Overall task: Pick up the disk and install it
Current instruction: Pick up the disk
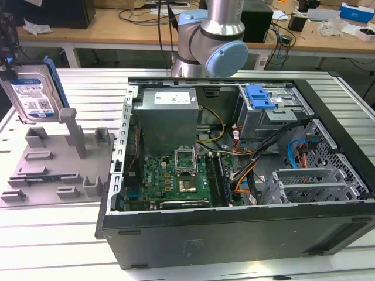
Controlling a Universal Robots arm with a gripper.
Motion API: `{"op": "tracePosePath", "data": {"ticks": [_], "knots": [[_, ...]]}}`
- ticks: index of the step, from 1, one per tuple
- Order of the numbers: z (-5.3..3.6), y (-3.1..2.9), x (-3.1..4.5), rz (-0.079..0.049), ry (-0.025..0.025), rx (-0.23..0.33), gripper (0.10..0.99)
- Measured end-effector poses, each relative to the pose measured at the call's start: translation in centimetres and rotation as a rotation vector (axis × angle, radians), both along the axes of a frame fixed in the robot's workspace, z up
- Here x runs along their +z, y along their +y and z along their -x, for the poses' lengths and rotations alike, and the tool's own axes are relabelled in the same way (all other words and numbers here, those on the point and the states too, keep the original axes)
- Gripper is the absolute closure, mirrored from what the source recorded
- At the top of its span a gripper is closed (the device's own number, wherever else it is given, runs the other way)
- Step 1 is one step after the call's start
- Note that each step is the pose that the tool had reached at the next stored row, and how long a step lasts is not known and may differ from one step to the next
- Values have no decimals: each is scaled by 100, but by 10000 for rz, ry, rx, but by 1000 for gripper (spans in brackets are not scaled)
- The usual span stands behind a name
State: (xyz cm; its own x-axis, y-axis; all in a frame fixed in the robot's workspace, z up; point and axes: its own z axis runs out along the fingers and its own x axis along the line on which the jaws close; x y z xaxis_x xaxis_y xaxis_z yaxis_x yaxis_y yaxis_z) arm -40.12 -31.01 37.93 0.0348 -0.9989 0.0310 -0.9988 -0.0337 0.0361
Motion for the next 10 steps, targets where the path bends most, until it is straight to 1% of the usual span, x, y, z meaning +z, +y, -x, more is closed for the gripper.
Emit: {"op": "tracePosePath", "data": {"ticks": [1, 2, 4, 6, 7, 9, 10], "knots": [[-1, 0, 24, 0, 0, 0, 718], [-2, 0, 70, 0, 0, 0, 718], [-3, 0, 117, 0, 0, 0, 718], [-4, 0, 186, -1, 0, 0, 718], [-5, 0, 208, -1, 0, 0, 718], [-7, 0, 288, 0, 1, 0, 718], [-8, 0, 340, 0, 1, 0, 718]]}}
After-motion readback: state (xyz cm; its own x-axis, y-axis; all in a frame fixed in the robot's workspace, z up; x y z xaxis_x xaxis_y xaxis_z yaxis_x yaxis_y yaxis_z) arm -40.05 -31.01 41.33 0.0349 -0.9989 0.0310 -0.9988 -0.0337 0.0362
